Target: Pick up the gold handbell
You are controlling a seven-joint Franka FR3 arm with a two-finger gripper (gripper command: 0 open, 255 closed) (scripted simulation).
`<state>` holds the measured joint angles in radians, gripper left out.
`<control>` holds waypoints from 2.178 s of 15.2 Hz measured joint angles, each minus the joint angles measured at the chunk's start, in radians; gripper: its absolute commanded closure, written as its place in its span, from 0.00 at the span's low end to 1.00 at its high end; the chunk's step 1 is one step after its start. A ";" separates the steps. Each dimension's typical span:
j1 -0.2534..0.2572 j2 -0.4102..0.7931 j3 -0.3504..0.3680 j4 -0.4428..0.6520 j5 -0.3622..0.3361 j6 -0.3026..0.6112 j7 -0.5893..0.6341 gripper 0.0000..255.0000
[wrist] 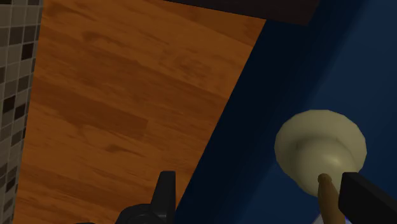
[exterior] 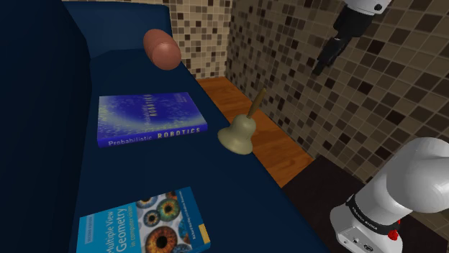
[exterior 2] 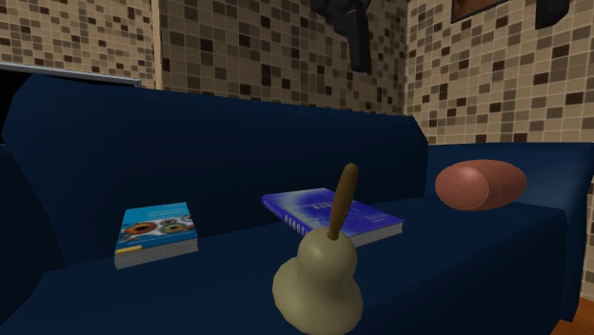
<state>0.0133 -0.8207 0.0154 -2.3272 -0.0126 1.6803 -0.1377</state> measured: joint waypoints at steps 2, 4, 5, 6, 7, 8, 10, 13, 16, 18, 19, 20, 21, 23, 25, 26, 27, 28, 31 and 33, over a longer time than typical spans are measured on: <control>0.007 0.014 -0.001 0.000 0.009 0.009 -0.005 0.00; 0.028 0.071 -0.009 0.018 0.037 0.032 -0.025 0.00; 0.040 0.103 -0.014 0.029 0.053 0.044 -0.039 0.00; 0.054 0.129 -0.017 0.032 0.072 0.056 -0.051 0.00; 0.068 0.159 -0.020 0.042 0.091 0.066 -0.063 0.00; 0.082 0.194 -0.023 0.057 0.111 0.076 -0.077 0.00; 0.109 0.267 -0.029 0.084 0.151 0.101 -0.108 0.00; 0.152 0.368 -0.032 0.136 0.216 0.118 -0.151 0.00; 0.177 0.434 -0.037 0.159 0.262 0.136 -0.192 0.00; 0.181 0.442 -0.037 0.138 0.271 0.160 -0.204 0.00; 0.181 0.444 -0.038 0.125 0.273 0.174 -0.209 0.00; 0.182 0.447 -0.037 0.116 0.275 0.186 -0.212 0.00; 0.183 0.450 -0.036 0.106 0.276 0.199 -0.214 0.00; 0.182 0.450 -0.038 0.083 0.278 0.220 -0.223 0.00; 0.182 0.455 -0.038 0.078 0.279 0.230 -0.225 1.00; 0.182 0.457 -0.038 0.078 0.279 0.232 -0.226 1.00; 0.182 0.457 -0.038 0.078 0.279 0.233 -0.226 1.00; 0.182 0.457 -0.038 0.078 0.279 0.234 -0.226 1.00; 0.182 0.457 -0.038 0.078 0.279 0.234 -0.227 1.00; 0.182 0.457 -0.038 0.078 0.279 0.234 -0.227 1.00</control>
<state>0.1951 -0.3636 -0.0230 -2.2493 0.2666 1.9146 -0.3647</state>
